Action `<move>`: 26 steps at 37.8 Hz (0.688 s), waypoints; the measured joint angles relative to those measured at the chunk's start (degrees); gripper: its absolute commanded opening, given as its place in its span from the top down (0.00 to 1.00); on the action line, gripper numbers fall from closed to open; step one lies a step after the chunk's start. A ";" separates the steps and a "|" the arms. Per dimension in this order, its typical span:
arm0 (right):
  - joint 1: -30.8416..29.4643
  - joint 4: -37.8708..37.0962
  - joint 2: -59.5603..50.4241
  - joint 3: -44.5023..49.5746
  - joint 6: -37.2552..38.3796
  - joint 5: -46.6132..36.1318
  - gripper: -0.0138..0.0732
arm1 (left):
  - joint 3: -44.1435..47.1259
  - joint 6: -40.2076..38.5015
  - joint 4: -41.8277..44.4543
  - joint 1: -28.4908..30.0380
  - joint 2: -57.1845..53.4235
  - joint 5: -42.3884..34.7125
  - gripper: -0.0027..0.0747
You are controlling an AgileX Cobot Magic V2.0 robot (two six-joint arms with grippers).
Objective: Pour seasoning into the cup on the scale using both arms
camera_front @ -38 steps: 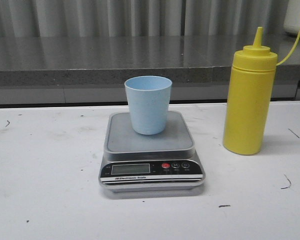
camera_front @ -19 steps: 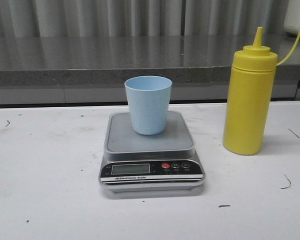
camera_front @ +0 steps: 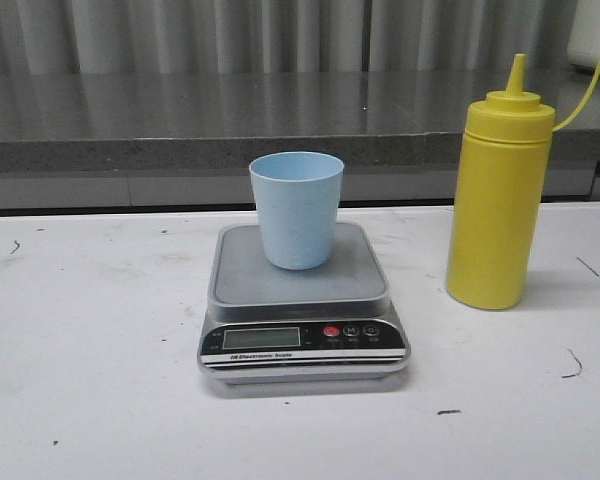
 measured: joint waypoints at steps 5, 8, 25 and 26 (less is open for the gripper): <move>0.00 0.00 0.00 0.10 0.00 -0.04 0.92 | 0.00 0.00 0.00 0.00 0.00 0.00 0.99; 0.00 0.00 0.00 0.32 0.00 -0.04 0.92 | 0.00 0.00 0.00 0.00 0.00 0.00 0.99; 0.00 -0.42 0.00 4.35 0.00 -5.69 0.92 | 0.00 -0.10 0.00 0.00 0.00 0.00 0.99; 0.00 -0.75 0.00 4.35 0.00 -5.79 0.92 | 0.00 -0.10 0.00 0.00 0.00 0.00 0.99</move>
